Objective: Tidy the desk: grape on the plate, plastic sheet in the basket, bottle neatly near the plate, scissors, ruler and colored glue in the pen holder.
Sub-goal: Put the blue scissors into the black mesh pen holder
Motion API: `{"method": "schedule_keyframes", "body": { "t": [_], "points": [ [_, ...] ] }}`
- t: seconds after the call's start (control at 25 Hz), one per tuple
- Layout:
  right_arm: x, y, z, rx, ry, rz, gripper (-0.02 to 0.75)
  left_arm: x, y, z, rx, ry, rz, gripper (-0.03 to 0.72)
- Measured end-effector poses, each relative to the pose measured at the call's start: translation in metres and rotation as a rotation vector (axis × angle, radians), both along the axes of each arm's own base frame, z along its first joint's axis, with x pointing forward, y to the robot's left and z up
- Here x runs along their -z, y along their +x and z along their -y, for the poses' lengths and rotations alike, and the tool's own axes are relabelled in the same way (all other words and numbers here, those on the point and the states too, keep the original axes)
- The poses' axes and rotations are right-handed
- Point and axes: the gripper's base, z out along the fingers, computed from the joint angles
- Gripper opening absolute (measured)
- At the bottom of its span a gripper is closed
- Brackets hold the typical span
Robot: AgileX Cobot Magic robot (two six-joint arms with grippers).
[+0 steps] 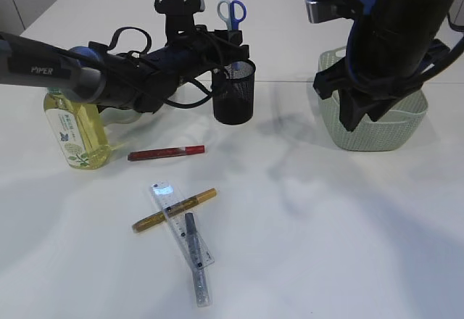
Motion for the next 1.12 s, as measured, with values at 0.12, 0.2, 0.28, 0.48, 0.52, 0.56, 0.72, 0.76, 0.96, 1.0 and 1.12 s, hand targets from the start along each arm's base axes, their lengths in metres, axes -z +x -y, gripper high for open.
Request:
{"method": "schedule_keyframes", "body": {
  "t": [0.12,0.2,0.28,0.48,0.52,0.56,0.72,0.76,0.96,1.0,1.12],
  "points": [
    [0.0,0.0,0.0,0.0,0.0,0.0,0.312,0.0,0.0,0.0,0.0,0.0,0.0,0.167],
    [0.0,0.0,0.0,0.0,0.0,0.0,0.312,0.0,0.0,0.0,0.0,0.0,0.0,0.167],
    [0.0,0.0,0.0,0.0,0.0,0.0,0.312,0.0,0.0,0.0,0.0,0.0,0.0,0.168],
    [0.0,0.0,0.0,0.0,0.0,0.0,0.312,0.0,0.0,0.0,0.0,0.0,0.0,0.168],
    [0.0,0.0,0.0,0.0,0.0,0.0,0.312,0.0,0.0,0.0,0.0,0.0,0.0,0.168],
    [0.0,0.0,0.0,0.0,0.0,0.0,0.312,0.0,0.0,0.0,0.0,0.0,0.0,0.168],
    [0.0,0.0,0.0,0.0,0.0,0.0,0.312,0.0,0.0,0.0,0.0,0.0,0.0,0.168],
    [0.0,0.0,0.0,0.0,0.0,0.0,0.312,0.0,0.0,0.0,0.0,0.0,0.0,0.169],
    [0.0,0.0,0.0,0.0,0.0,0.0,0.312,0.0018,0.0,-0.0003,-0.003,0.011,-0.016,0.171],
    [0.0,0.0,0.0,0.0,0.0,0.0,0.312,0.0029,0.0,-0.0005,-0.005,0.017,-0.026,0.172],
    [0.0,0.0,0.0,0.0,0.0,0.0,0.312,0.0049,0.0,-0.0009,-0.008,0.03,-0.045,0.174]
  ]
}}
